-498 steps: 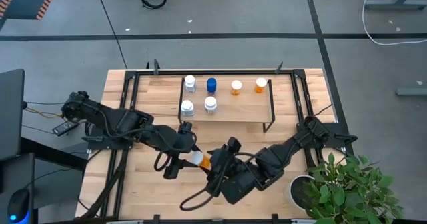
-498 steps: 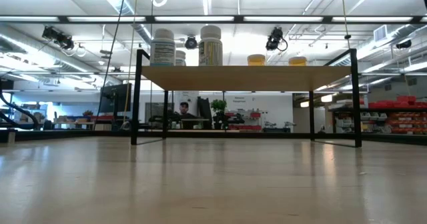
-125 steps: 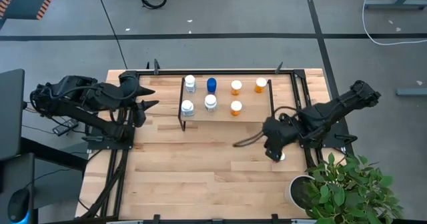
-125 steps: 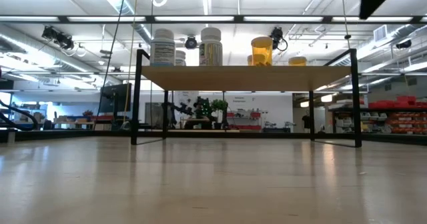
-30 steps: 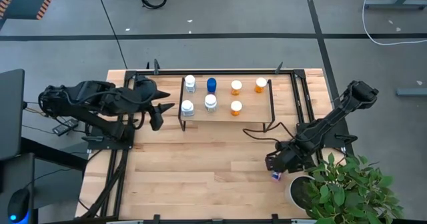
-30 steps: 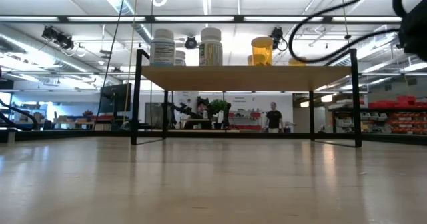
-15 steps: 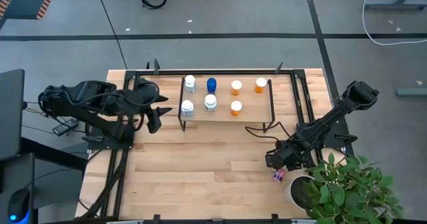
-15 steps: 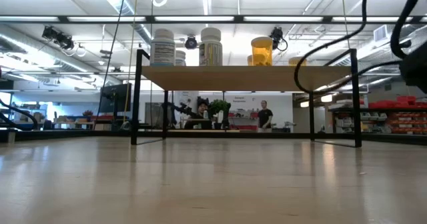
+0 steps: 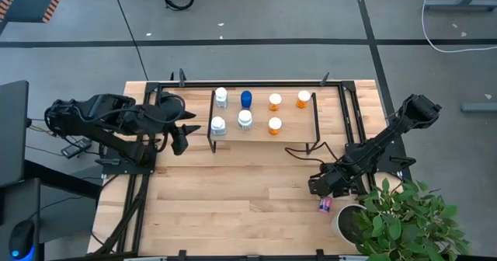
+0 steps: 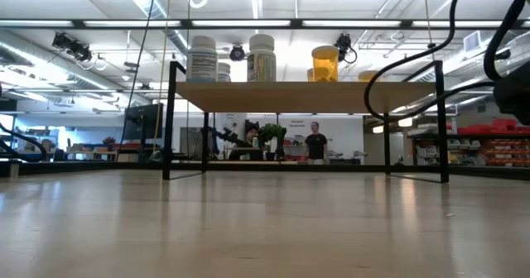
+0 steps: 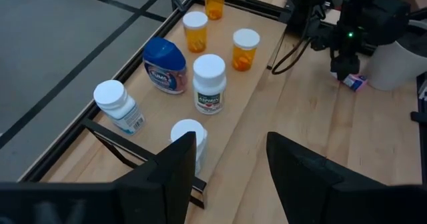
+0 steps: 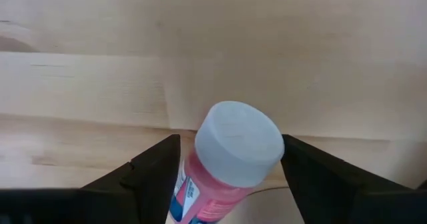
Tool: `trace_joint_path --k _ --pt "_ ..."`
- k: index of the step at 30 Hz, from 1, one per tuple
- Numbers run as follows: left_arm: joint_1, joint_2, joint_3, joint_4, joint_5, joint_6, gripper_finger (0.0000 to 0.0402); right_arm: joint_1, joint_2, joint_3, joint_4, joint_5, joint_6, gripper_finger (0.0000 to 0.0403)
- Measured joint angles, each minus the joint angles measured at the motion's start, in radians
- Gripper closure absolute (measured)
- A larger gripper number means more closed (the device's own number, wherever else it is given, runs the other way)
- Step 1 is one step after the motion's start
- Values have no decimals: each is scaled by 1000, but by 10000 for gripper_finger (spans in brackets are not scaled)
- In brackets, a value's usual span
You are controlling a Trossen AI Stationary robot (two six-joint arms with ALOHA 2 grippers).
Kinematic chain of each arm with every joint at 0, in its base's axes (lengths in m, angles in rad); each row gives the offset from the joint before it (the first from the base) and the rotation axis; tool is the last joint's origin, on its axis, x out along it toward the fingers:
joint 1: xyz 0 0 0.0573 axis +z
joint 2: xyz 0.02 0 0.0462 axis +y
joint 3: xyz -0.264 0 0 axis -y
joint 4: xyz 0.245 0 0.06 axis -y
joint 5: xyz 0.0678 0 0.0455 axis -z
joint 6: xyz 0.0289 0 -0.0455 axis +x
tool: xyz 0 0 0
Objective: Pick and place medicine bottles onto shelf by color
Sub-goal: Put the pink pill bottle on the shelf
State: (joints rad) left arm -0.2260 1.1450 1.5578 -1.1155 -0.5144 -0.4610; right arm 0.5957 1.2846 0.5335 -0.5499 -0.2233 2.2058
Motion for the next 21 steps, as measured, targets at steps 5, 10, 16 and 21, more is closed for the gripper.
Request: trace_joint_path --k 5,10,16,21 --pt "0 0 0 1 0 0 212 0 0 0 -3 6 -39 172" --pt "0 0 0 1 0 -1 212 0 0 0 -12 10 -49 202" --pt "0 0 0 5 -1 -16 212 0 -1 1 -26 10 -92 203" --pt "0 0 1 5 -1 -27 212 0 -1 2 -11 16 -111 204"
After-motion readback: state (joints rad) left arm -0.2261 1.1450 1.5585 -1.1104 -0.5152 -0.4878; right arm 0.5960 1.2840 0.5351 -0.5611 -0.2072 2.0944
